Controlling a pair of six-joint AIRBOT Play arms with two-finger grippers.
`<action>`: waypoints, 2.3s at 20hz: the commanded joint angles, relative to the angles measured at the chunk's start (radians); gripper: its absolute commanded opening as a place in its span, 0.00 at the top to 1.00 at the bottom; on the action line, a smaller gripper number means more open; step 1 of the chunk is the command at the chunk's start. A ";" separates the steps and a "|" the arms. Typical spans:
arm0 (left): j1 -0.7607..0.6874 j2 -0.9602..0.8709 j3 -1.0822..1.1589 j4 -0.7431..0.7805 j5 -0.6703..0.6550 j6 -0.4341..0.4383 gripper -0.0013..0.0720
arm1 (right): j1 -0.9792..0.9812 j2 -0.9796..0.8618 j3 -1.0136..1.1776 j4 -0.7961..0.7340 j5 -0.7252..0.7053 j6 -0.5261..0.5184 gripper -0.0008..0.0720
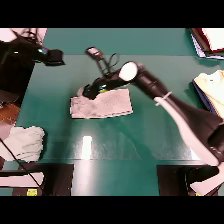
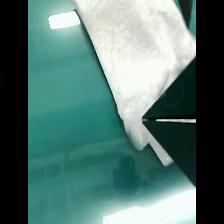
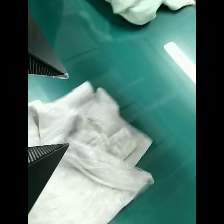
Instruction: Fold the shirts.
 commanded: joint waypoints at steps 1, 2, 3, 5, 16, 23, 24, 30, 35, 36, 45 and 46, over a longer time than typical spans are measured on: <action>0.074 0.042 0.001 0.013 -0.055 0.003 0.95 | 0.048 -0.070 0.130 -0.040 -0.002 -0.023 0.32; 0.075 0.041 0.000 0.014 -0.076 0.005 0.95 | 0.028 -0.061 0.159 -0.086 0.079 -0.021 0.32; 0.074 0.042 0.000 0.013 -0.091 0.014 0.95 | 0.000 -0.043 0.166 -0.127 0.158 -0.018 0.32; 0.074 0.041 0.000 -0.003 -0.104 0.014 0.95 | -0.085 0.011 0.118 -0.186 0.285 -0.002 0.32; 0.072 0.041 0.000 -0.077 -0.100 0.029 0.95 | -0.584 0.156 -0.470 0.011 0.242 0.164 0.01; 0.072 0.039 -0.042 -0.096 -0.077 0.029 0.95 | -0.546 0.015 -0.508 0.308 0.236 0.063 0.04; 0.072 0.039 -0.050 -0.106 -0.078 0.030 0.95 | -0.524 -0.012 -0.488 0.318 0.243 0.063 0.04; 0.072 0.039 -0.060 -0.167 -0.080 0.055 0.95 | -0.382 -0.097 -0.324 0.313 0.247 0.055 0.36; 0.005 0.039 -0.060 -0.166 -0.090 0.082 0.95 | -0.384 -0.097 -0.235 0.306 0.293 0.037 0.97; -0.028 0.039 -0.060 -0.166 -0.082 0.082 0.95 | -0.398 -0.094 -0.216 0.306 0.306 0.037 0.96; -0.262 0.039 -0.060 -0.166 0.010 0.081 0.95 | -0.843 0.178 -0.190 0.187 0.212 0.078 0.97; -0.278 0.039 -0.060 -0.166 0.031 0.081 0.95 | -0.915 0.207 -0.190 0.144 0.194 0.100 0.97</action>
